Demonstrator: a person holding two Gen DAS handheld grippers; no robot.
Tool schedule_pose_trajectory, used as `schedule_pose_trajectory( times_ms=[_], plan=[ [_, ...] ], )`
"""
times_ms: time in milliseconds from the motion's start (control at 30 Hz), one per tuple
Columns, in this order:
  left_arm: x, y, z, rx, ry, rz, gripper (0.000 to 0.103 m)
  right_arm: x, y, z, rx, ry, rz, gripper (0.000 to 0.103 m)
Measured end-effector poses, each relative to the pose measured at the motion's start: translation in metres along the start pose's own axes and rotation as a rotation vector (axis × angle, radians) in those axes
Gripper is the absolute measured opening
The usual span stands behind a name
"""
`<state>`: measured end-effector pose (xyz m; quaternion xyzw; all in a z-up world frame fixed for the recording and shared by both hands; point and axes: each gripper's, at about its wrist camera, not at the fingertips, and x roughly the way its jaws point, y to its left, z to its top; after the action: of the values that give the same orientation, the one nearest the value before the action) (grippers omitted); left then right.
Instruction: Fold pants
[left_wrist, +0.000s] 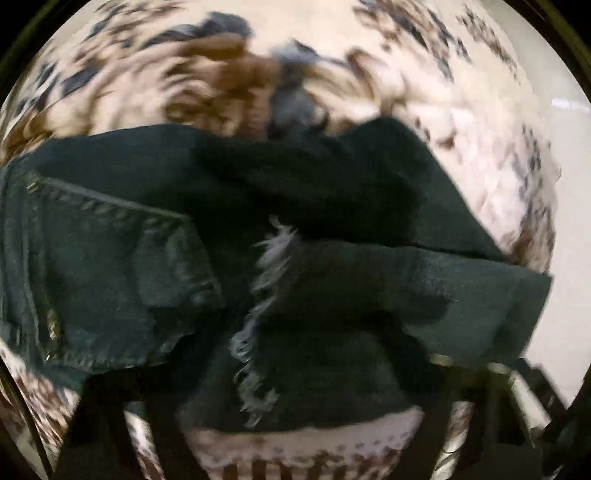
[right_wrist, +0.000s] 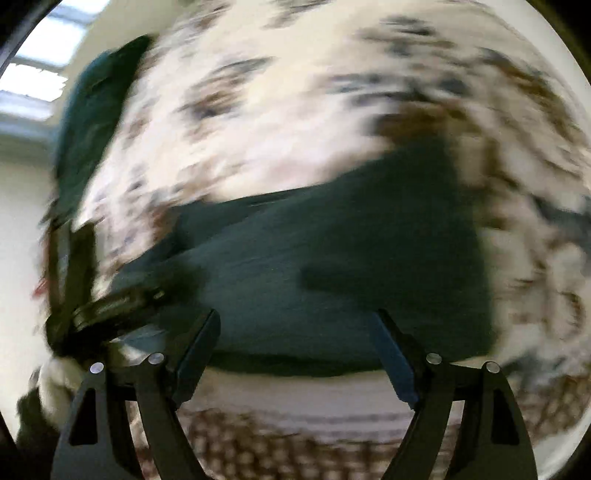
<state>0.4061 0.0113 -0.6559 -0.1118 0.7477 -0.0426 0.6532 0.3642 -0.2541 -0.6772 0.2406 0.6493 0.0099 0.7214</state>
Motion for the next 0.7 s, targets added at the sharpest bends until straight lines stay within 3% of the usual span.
schedule_pose_trajectory(
  times_ms=[33,100,133,167,300,400,467,500,600,700],
  plan=[
    [0.005,-0.008,-0.002,0.049,0.0,0.045,0.048,0.001,-0.011,0.005,0.037,0.006,-0.035,0.085],
    [0.004,-0.02,-0.01,0.129,-0.029,0.115,0.037,0.003,-0.046,0.008,0.175,0.02,-0.079,0.085],
    [0.001,-0.024,-0.015,0.159,-0.055,0.155,0.022,0.004,-0.062,0.009,0.244,0.025,-0.088,0.085],
    [-0.001,-0.025,-0.019,0.169,-0.07,0.185,0.015,0.004,-0.072,0.01,0.291,0.023,-0.085,0.085],
    [-0.006,0.005,-0.026,0.073,-0.093,0.234,0.005,0.004,-0.096,0.016,0.375,0.02,-0.038,0.085],
    [-0.001,0.021,-0.025,0.027,-0.057,0.177,0.005,0.011,-0.1,0.025,0.333,0.036,-0.04,0.082],
    [-0.002,0.015,-0.025,0.062,-0.051,0.192,0.005,0.021,-0.103,0.03,0.305,0.047,-0.086,0.064],
    [-0.002,0.013,-0.025,0.074,-0.048,0.201,0.005,0.027,-0.105,0.032,0.289,0.052,-0.125,0.061],
    [-0.002,0.002,-0.021,0.074,-0.041,0.191,0.008,0.042,-0.112,0.039,0.281,0.096,-0.164,0.06],
    [-0.013,0.009,-0.029,0.004,-0.055,0.122,0.019,0.035,-0.109,0.042,0.28,0.12,-0.153,0.063]
  ],
)
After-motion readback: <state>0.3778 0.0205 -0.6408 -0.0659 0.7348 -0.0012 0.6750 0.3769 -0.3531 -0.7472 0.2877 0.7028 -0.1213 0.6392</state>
